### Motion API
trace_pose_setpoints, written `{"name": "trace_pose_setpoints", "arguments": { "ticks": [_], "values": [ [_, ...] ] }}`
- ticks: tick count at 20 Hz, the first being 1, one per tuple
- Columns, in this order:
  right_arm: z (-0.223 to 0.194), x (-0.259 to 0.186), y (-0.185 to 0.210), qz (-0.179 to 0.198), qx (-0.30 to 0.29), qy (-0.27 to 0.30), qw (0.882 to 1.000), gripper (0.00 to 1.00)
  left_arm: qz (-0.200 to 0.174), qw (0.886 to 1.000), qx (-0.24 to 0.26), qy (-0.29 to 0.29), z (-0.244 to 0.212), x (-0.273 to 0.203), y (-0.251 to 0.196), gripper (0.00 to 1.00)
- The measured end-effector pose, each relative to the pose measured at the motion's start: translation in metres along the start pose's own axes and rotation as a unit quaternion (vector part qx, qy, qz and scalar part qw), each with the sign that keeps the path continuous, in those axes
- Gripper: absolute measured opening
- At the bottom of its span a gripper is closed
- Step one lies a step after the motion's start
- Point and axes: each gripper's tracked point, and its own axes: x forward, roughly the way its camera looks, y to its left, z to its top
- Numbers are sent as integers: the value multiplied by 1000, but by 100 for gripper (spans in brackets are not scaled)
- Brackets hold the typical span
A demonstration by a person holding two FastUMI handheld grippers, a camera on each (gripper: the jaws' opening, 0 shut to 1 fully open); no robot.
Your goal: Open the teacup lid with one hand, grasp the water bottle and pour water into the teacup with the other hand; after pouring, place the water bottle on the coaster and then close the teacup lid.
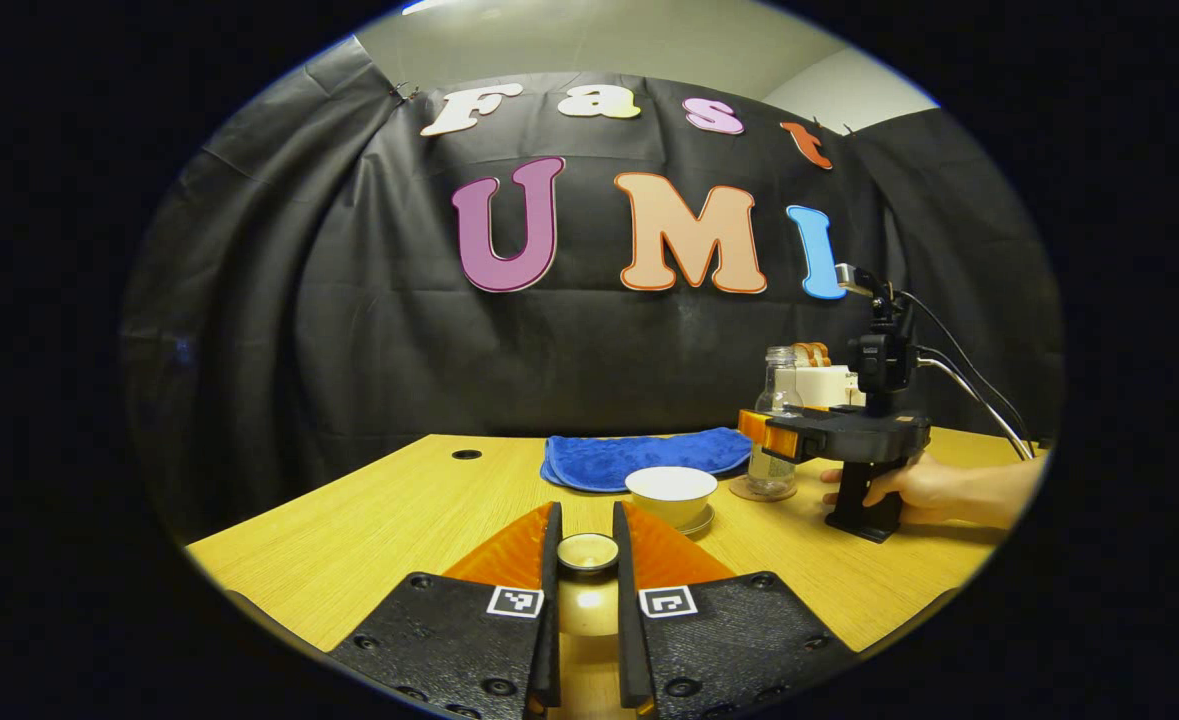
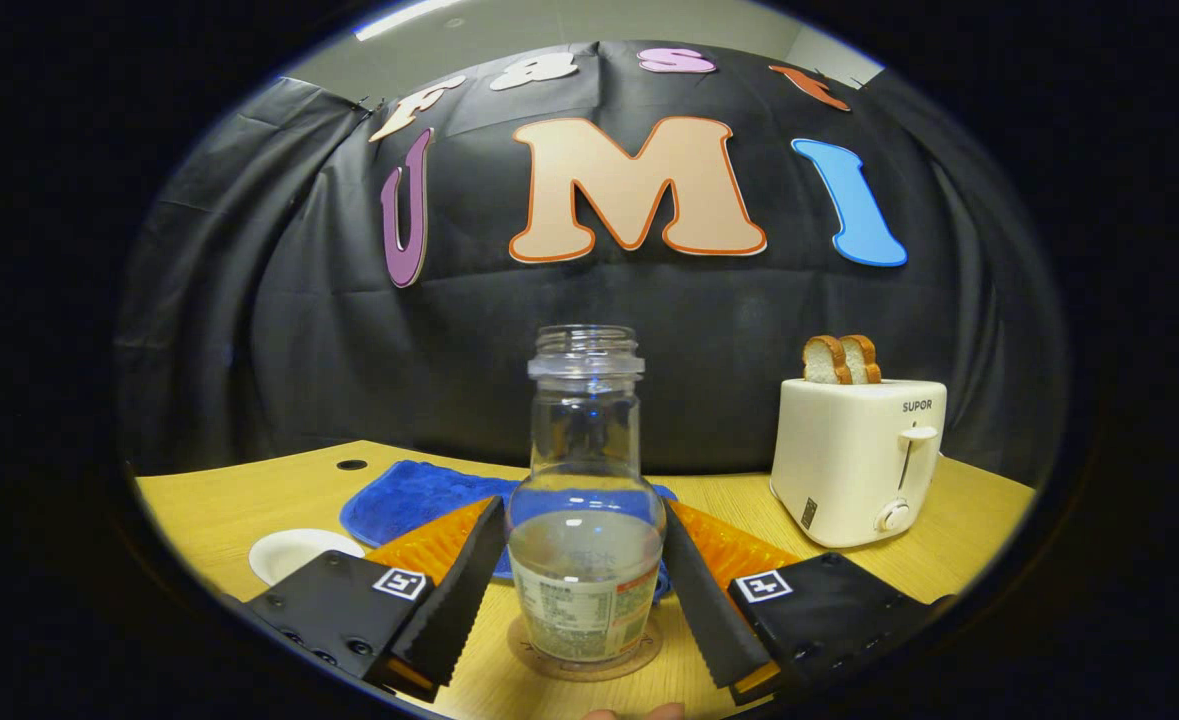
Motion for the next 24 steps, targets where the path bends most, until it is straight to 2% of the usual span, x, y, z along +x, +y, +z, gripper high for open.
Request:
{"name": "trace_pose_setpoints", "arguments": {
  "ticks": [5, 10, 12, 13, 14, 16, 17, 18, 19, 20, 21, 22, 23, 24],
  "values": [
    [0, -21, -1, -2, 0, -2, 1000, 95, -24, 1000, 2, 0, -3, 8, -7, 20],
    [2, -51, -4, 2, 0, -2, 1000, 95, -65, 998, 2, 3, 0, 50, -32, 20],
    [2, -66, -5, 10, 0, -1, 1000, 100, -79, 997, 2, 3, 0, 62, -41, 20],
    [4, -74, -8, 13, 1, -3, 1000, 95, -90, 996, 3, 0, 1, 69, -47, 20],
    [4, -81, -10, 15, 0, -3, 1000, 95, -98, 995, 3, 1, 0, 75, -51, 20],
    [4, -98, -13, 25, 0, -3, 1000, 95, -100, 995, 4, 2, -1, 87, -54, 20],
    [4, -106, -17, 30, 1, -3, 1000, 100, -98, 995, 3, 2, -1, 93, -55, 20],
    [5, -112, -21, 32, 1, -3, 999, 95, -97, 995, 3, 1, -2, 98, -57, 20],
    [5, -120, -26, 34, 1, -2, 999, 100, -97, 995, 3, 2, -2, 106, -60, 20],
    [6, -127, -30, 37, 1, -4, 999, 100, -97, 995, 4, 4, -2, 112, -62, 20],
    [5, -135, -35, 40, 1, -2, 999, 95, -99, 995, 5, 2, 0, 116, -65, 20],
    [6, -143, -39, 43, 1, -4, 999, 100, -99, 995, 6, 2, -1, 121, -67, 20],
    [7, -151, -44, 43, 2, -5, 999, 95, -99, 995, 6, 3, -2, 125, -68, 20],
    [7, -158, -51, 40, 2, -4, 999, 95, -100, 995, 7, 2, -1, 127, -70, 20]
  ]
}}
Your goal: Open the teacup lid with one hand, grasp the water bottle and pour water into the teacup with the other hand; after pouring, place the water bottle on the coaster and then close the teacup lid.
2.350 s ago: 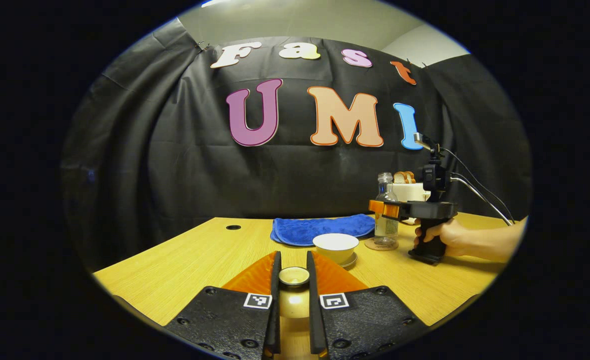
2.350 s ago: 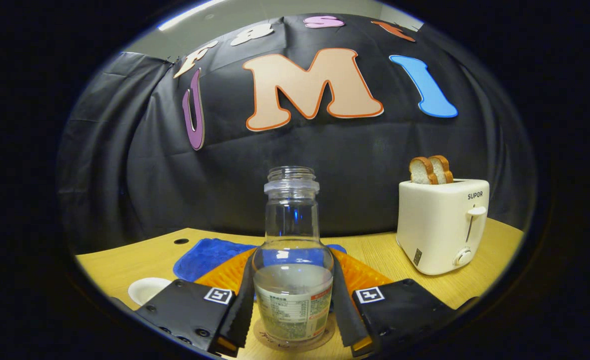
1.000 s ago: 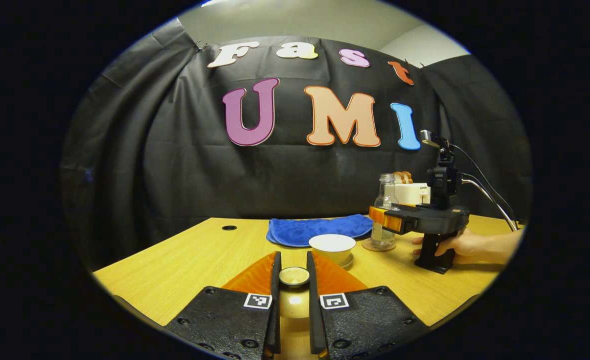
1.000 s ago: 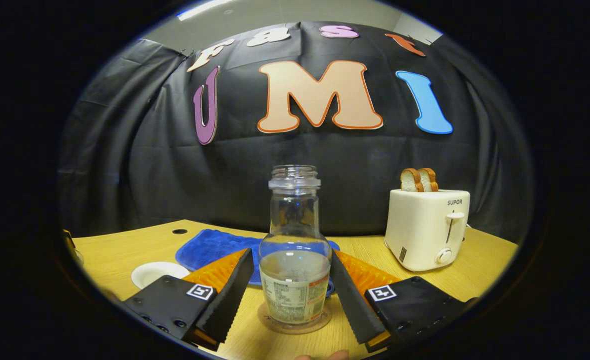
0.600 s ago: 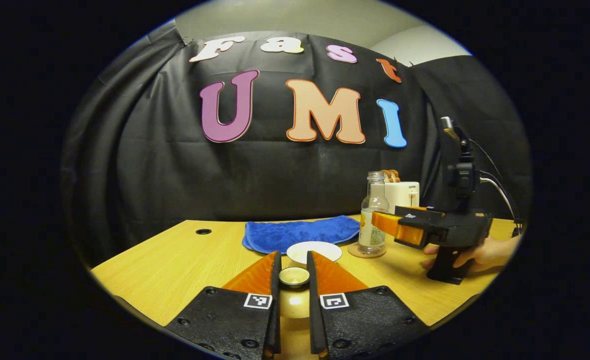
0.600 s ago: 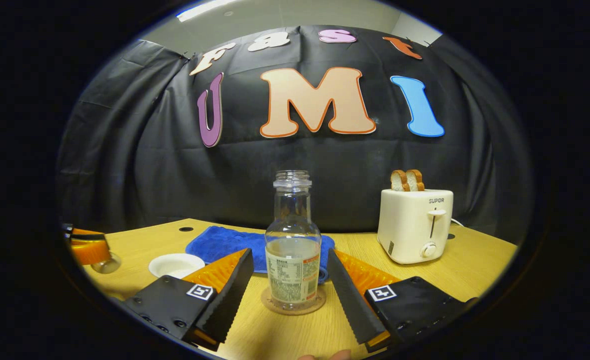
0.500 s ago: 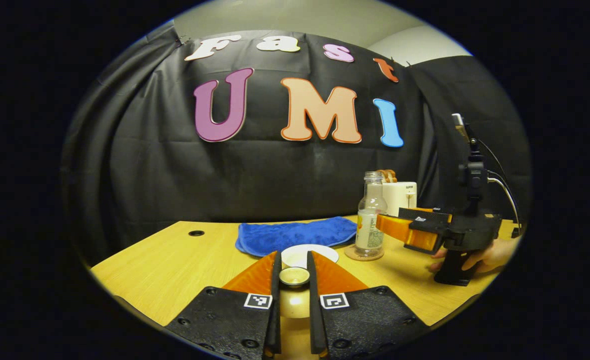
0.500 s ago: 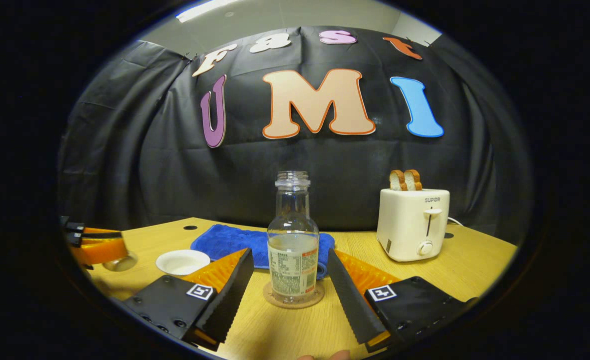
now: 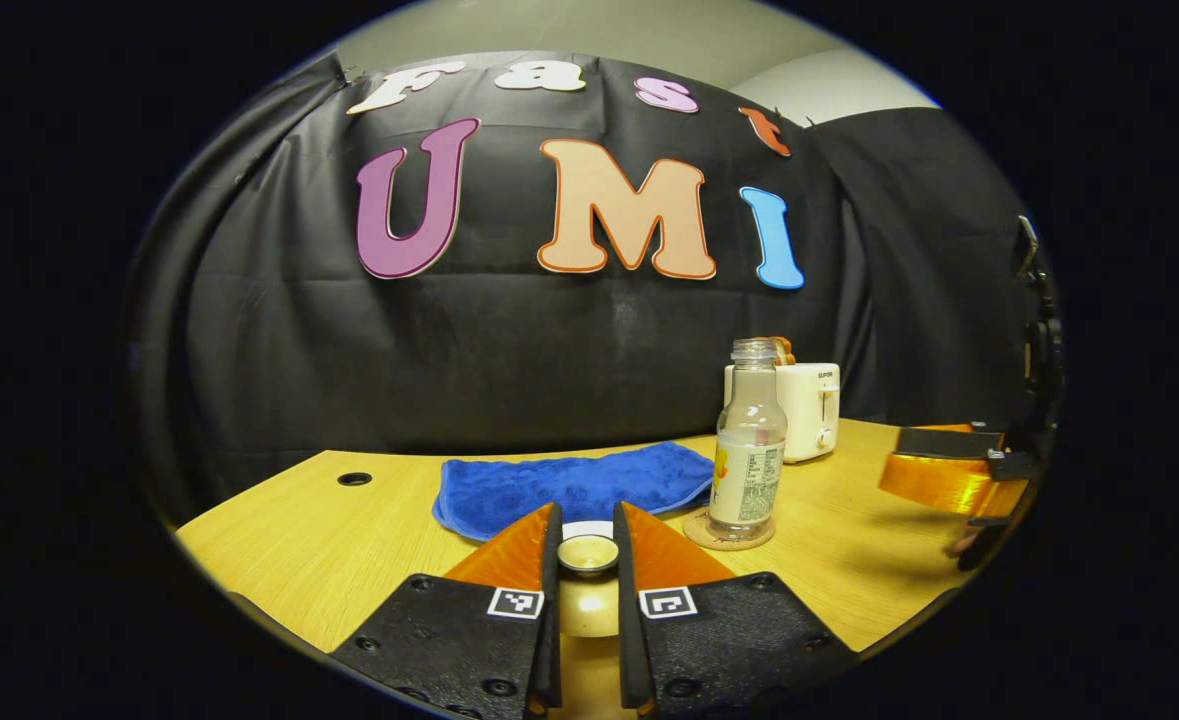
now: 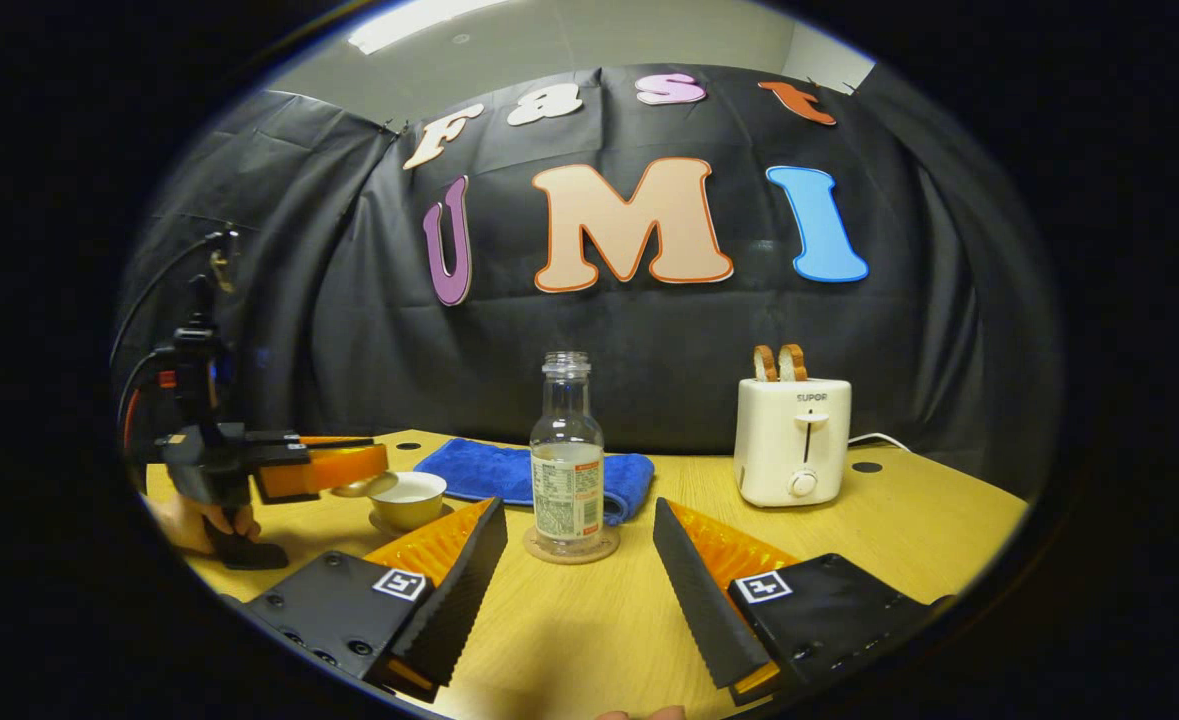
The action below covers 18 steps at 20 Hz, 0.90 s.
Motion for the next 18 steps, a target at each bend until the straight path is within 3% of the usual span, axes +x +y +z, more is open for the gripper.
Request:
{"name": "trace_pose_setpoints", "arguments": {
  "ticks": [2, 3, 4, 5, 13, 18],
  "values": [
    [1, -14, -9, -3, 0, -1, 1000, 90, -4, 1000, 2, 6, -2, 10, -3, 20],
    [1, -22, -12, -4, 0, -2, 1000, 100, -5, 1000, 7, 10, -3, 14, -4, 20],
    [1, -27, -14, -4, 1, -2, 1000, 100, -5, 1000, 11, 14, -4, 18, -4, 20],
    [1, -32, -16, -4, 0, -3, 1000, 90, -5, 1000, 15, 20, -5, 22, -4, 20],
    [1, -42, -15, 6, 0, -2, 1000, 90, 6, 997, 23, 73, -21, 37, -1, 20],
    [1, -43, -16, 5, 0, -2, 1000, 90, 12, 997, 25, 75, -22, 37, 1, 22]
  ]
}}
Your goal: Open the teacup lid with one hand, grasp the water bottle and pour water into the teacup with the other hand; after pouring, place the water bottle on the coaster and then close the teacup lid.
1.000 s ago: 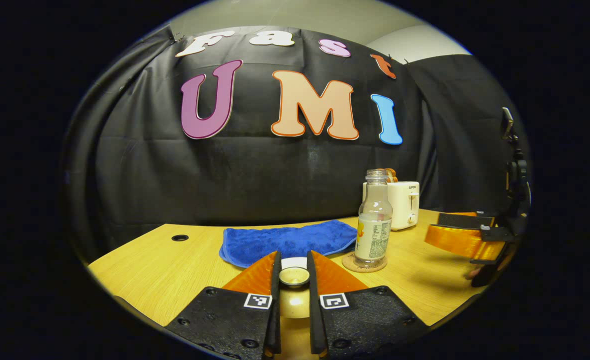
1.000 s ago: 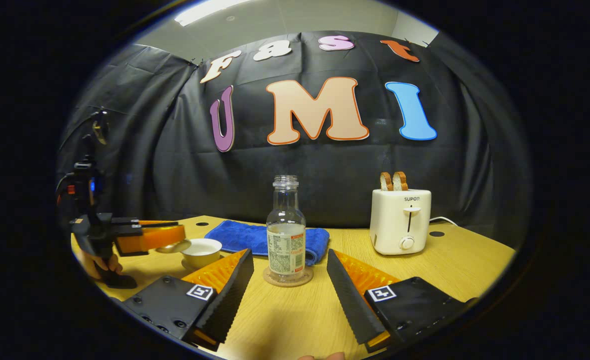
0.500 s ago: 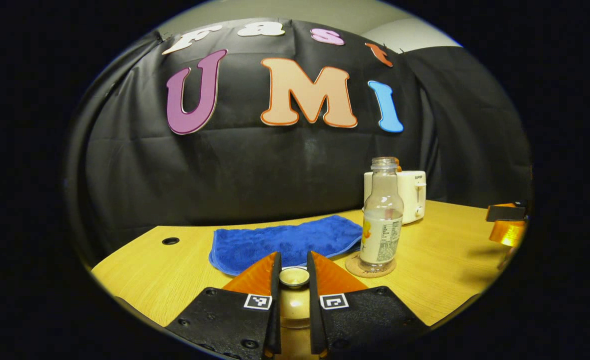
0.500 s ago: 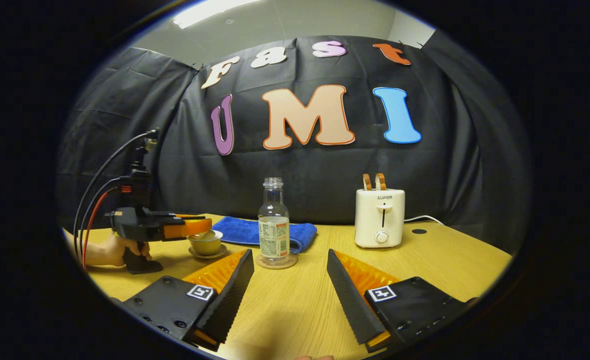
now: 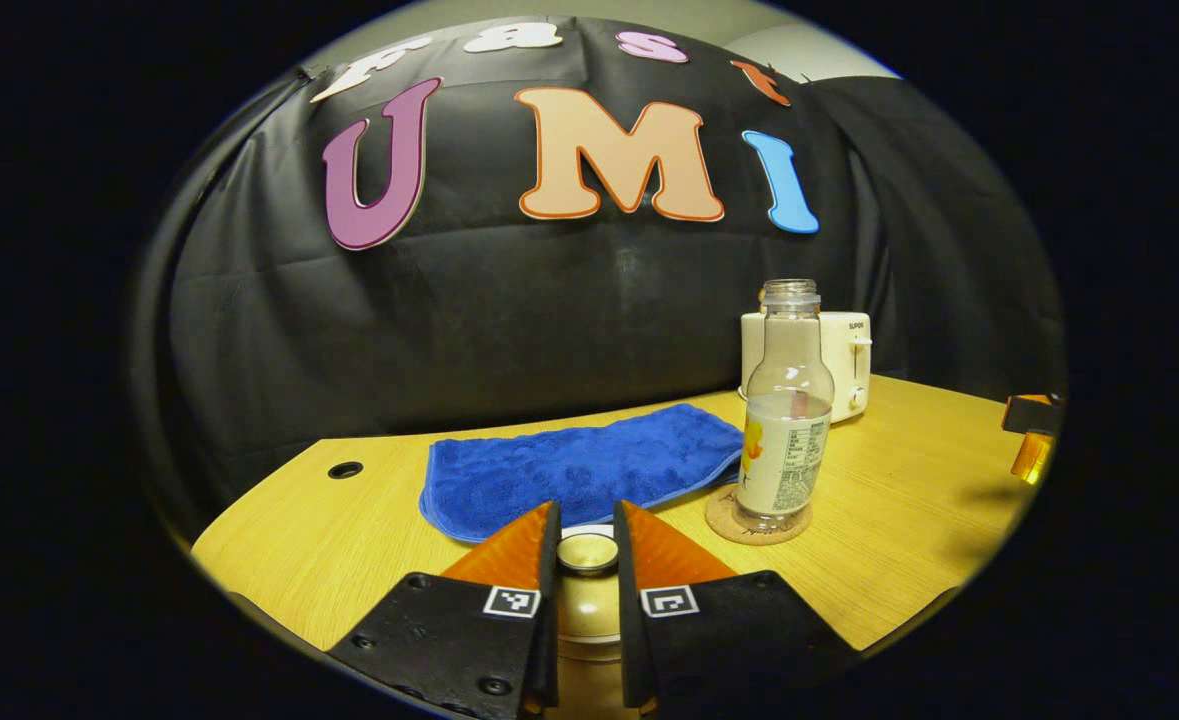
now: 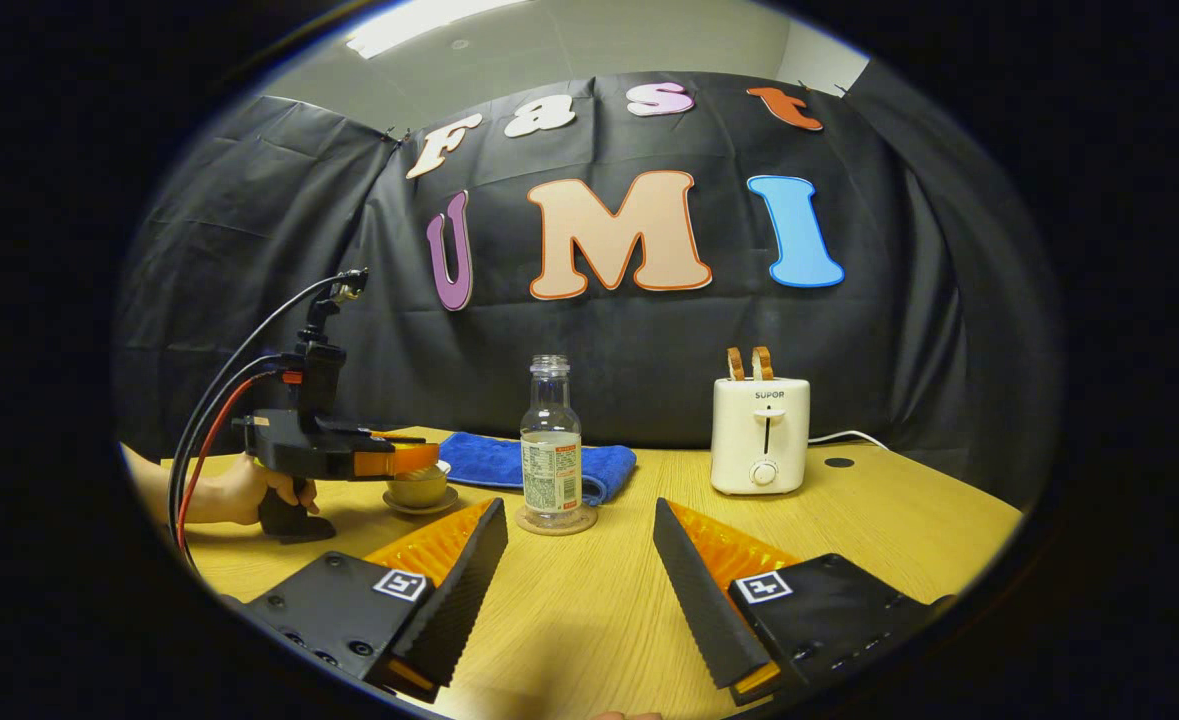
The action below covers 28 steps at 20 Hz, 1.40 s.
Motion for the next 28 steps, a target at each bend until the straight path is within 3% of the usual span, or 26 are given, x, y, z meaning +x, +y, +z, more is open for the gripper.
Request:
{"name": "trace_pose_setpoints", "arguments": {
  "ticks": [2, 4, 6, 7, 8, 10, 11, 13, 20, 21, 23, 24, 26, 27, 28],
  "values": [
    [0, -1, 0, -1, 0, 0, 1000, 90, 2, 1000, -7, -9, 3, -2, 2, 25],
    [0, -1, -1, -3, 0, 0, 1000, 99, 3, 1000, -14, -19, 5, -4, 3, 30],
    [1, -1, -1, -3, 0, 0, 1000, 90, 3, 1000, -19, -25, 6, -5, 4, 42],
    [0, -1, -1, -3, 0, 0, 1000, 95, 3, 999, -22, -27, 7, -5, 4, 46],
    [0, -1, -1, -4, 0, 0, 1000, 92, 6, 999, -23, -28, 7, -5, 5, 47],
    [0, -1, -2, -5, 0, 0, 1000, 90, 16, 999, -27, -38, 10, -10, 9, 64],
    [0, -2, -2, -5, 0, 0, 1000, 90, 32, 998, -32, -46, 12, -14, 15, 82],
    [0, -2, -3, -8, 0, 0, 1000, 92, 54, 995, -41, -69, 17, -22, 24, 94],
    [0, -12, -11, -39, -1, -2, 999, 99, 73, 994, -39, -71, 8, -94, 8, 94],
    [-1, -17, -11, -45, -1, 0, 999, 90, 82, 993, -39, -72, 8, -108, 6, 94],
    [1, -29, -11, -57, -1, -2, 998, 99, 108, 991, -40, -71, 3, -139, 6, 95],
    [1, -36, -9, -59, -1, -4, 998, 99, 115, 990, -40, -73, 3, -154, 3, 95],
    [1, -50, 1, -52, -1, -3, 999, 90, 124, 989, -40, -72, -1, -181, -4, 95],
    [1, -56, 4, -52, 0, -4, 999, 99, 129, 988, -40, -76, -1, -190, -6, 95],
    [2, -61, 7, -53, 0, -3, 999, 99, 132, 988, -40, -73, -2, -197, -7, 95]
  ]
}}
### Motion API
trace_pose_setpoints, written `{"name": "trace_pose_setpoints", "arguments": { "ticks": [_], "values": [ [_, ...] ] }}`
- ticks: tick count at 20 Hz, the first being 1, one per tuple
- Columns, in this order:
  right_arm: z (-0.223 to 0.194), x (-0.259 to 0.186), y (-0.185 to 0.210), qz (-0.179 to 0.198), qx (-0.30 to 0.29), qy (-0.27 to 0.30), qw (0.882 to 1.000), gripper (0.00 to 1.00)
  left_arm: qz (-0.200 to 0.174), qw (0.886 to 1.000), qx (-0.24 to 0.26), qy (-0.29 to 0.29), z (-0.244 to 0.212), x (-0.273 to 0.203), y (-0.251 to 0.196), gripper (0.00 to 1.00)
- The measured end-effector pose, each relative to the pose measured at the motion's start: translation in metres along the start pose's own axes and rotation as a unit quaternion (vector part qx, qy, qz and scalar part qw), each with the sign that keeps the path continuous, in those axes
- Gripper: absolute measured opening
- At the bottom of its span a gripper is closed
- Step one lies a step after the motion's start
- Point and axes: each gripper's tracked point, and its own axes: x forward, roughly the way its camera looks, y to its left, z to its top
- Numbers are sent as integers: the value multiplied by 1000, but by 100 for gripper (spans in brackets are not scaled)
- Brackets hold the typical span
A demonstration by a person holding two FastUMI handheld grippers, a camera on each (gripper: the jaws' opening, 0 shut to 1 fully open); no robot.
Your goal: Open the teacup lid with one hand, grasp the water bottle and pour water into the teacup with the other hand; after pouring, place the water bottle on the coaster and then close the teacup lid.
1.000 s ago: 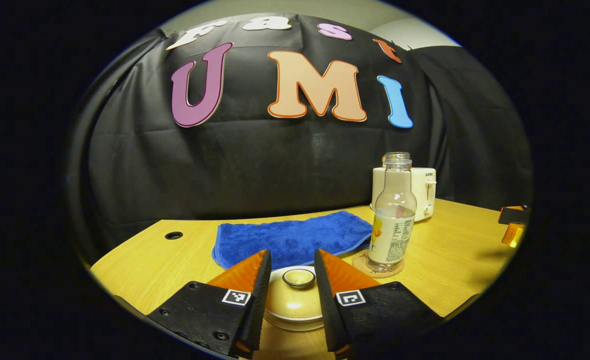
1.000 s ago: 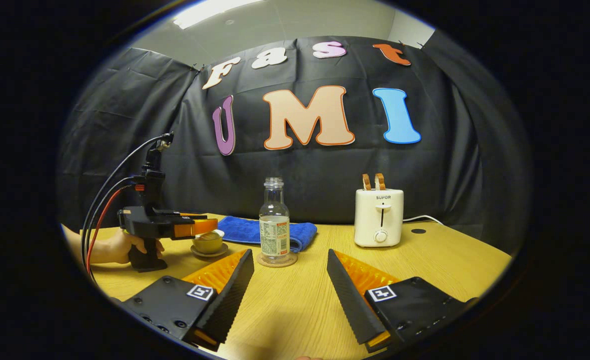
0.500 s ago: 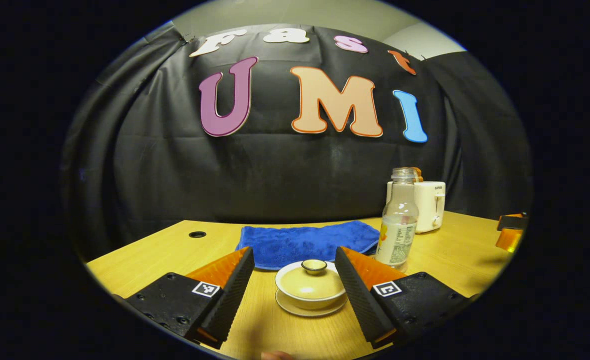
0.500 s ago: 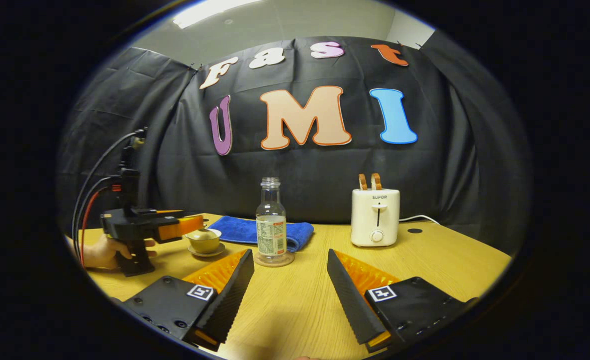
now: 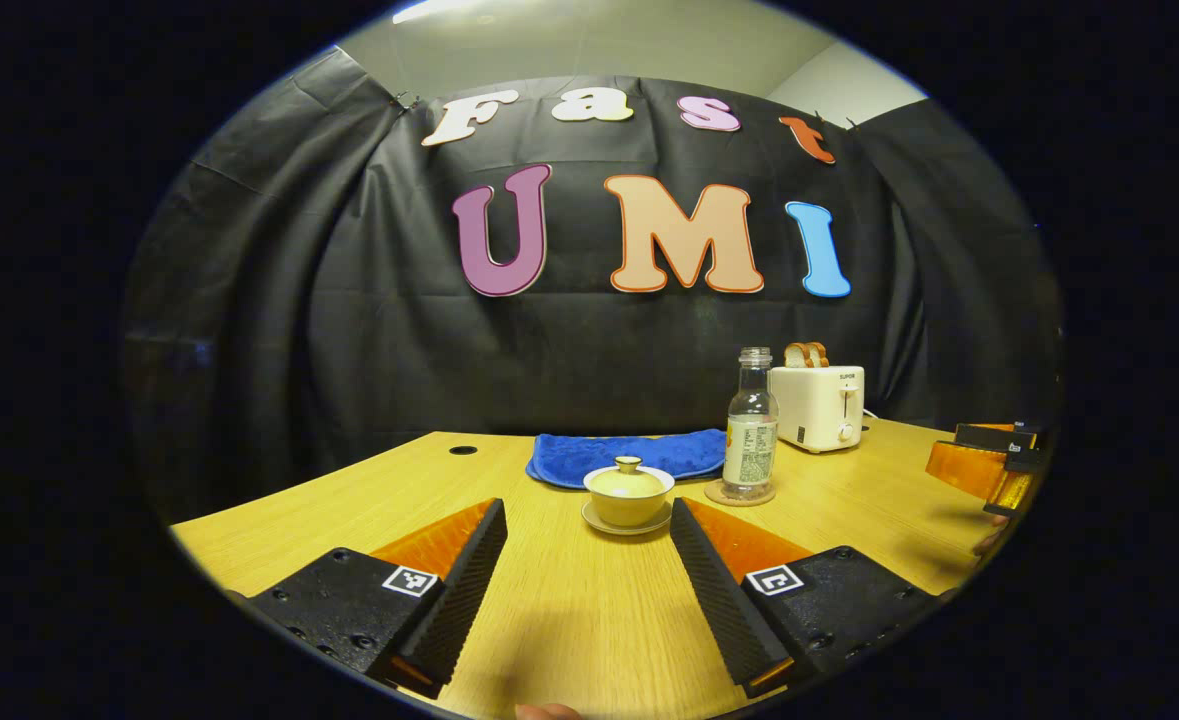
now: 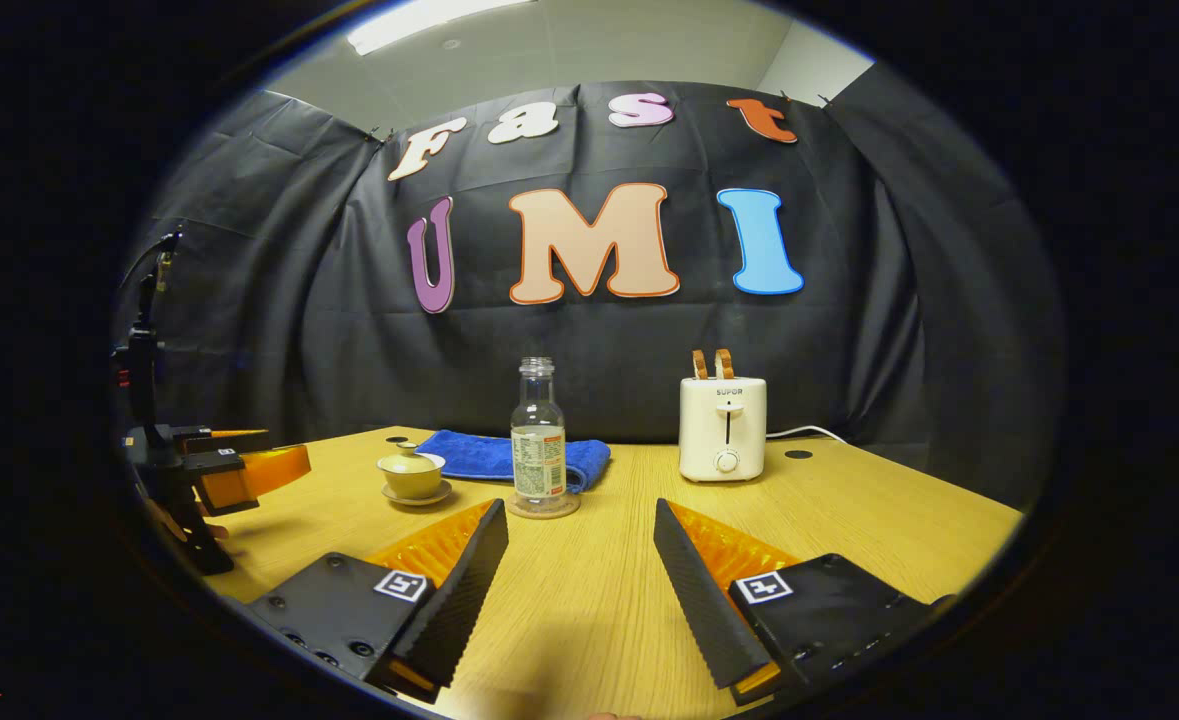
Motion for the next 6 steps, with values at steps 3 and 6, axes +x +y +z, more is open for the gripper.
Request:
{"name": "trace_pose_setpoints", "arguments": {
  "ticks": [3, 6],
  "values": [
    [-1, -14, 6, 0, 0, 1, 1000, 95, 2, 1000, 0, 4, -1, -13, -1, 96],
    [2, -20, 10, 3, 0, 0, 1000, 95, 1, 1000, 1, 2, 1, -22, -5, 96]
  ]
}}
